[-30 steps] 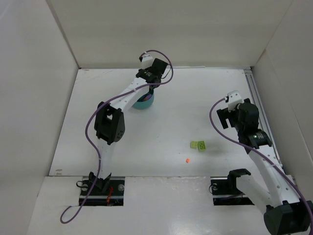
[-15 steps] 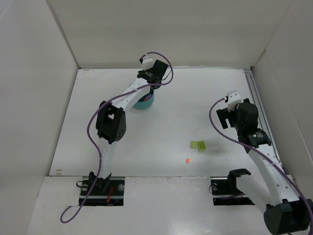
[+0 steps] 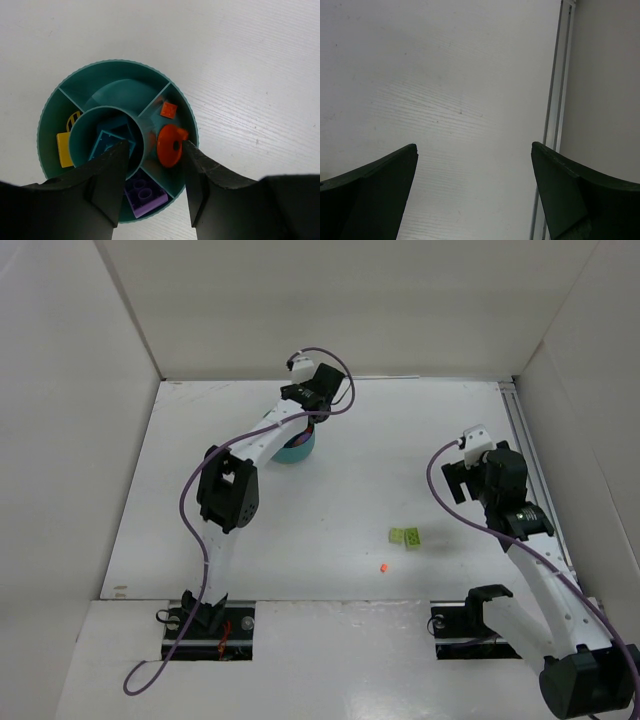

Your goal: Sort the legos into containers by color

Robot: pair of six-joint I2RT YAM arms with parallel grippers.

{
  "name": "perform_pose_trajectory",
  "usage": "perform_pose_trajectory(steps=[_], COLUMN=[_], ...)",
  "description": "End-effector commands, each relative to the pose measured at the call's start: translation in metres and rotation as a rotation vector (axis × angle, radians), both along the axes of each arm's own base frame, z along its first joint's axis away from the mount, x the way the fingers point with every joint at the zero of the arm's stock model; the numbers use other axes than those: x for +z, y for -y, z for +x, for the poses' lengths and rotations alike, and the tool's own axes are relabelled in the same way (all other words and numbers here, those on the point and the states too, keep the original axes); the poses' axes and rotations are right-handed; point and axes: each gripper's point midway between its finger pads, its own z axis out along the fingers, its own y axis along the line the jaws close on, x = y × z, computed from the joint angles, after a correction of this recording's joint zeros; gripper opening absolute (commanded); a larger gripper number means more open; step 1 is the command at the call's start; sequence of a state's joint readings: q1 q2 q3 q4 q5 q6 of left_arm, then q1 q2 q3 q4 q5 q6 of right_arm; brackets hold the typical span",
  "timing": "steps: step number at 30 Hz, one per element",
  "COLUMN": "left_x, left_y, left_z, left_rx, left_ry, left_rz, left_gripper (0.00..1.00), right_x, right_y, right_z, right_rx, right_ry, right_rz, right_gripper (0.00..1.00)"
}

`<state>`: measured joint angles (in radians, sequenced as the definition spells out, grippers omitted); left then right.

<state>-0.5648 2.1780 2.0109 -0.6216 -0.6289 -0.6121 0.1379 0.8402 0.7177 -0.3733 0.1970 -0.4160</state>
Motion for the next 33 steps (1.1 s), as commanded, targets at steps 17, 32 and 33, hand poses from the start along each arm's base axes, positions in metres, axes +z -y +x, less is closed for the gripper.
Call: perform_pose_trajectory(steps=[17,32,33], left_x=[0.131,0.061,0.053], left_y=[0.058,0.046,0.044], left_z=[-0.112,-0.22,-0.223], left_rx=[-0.482,-0.594,-0.591], left_ry=[0.273,0.176,0.157], left_rz=[-0.325,-0.465,-0.455], left_gripper=[0.99,0.99,0.99], right_x=[-0.005,-0.095,-0.099], right_y=[-0.133,-0.221,-0.218], right_z=[-0.025,-0.117,-0.117], right_rx=[0.467,0.672,0.644], right_ry=[-0.081,-0.455,-0.469], right_rz=[0.167,0.137,0.129], right_gripper=[0.95,0.53,0.53])
